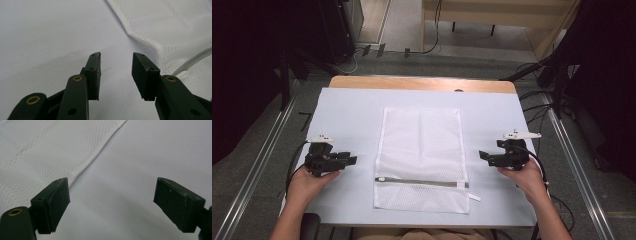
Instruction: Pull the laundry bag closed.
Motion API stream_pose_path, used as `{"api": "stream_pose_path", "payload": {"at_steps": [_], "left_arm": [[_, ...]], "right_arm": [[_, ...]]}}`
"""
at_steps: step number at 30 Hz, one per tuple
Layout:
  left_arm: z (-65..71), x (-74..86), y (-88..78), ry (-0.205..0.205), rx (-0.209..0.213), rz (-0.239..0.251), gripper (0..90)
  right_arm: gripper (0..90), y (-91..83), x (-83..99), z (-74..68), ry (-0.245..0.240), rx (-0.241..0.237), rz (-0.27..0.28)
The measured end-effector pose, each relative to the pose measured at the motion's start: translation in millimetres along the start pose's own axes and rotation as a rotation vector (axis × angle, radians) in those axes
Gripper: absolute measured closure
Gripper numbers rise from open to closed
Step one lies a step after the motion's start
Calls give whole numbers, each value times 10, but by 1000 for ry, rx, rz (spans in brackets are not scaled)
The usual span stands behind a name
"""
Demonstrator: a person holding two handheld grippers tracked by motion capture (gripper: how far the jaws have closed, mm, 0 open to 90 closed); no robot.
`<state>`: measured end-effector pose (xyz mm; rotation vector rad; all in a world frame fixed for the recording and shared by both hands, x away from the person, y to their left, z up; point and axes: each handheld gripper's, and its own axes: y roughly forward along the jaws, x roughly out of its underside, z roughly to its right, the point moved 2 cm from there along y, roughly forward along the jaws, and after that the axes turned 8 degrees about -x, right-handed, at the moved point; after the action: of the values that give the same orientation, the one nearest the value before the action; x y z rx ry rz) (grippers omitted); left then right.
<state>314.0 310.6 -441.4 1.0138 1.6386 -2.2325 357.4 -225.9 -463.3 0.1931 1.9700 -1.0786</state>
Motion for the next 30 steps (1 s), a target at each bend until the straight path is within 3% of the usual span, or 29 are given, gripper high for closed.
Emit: {"api": "stream_pose_path", "payload": {"at_steps": [4,7,13,20,25,30], "left_arm": [[-4,-11,7,-13,-4,-34,571],[-19,-11,24,-27,24,-67,502],[-4,-14,17,-5,9,-56,481],[-12,-18,18,-12,2,-44,466],[-18,-16,22,-10,0,-55,489],[-10,-26,12,-24,5,-42,481]], "right_arm": [[137,3,3,10,21,12,-13],[135,0,-3,0,26,8,-18],[153,14,-2,-37,-9,-1,-29],[205,-22,-24,-42,-4,14,0],[293,-44,-19,-44,-38,11,7],[357,-49,-20,-50,-34,-8,2]]}}
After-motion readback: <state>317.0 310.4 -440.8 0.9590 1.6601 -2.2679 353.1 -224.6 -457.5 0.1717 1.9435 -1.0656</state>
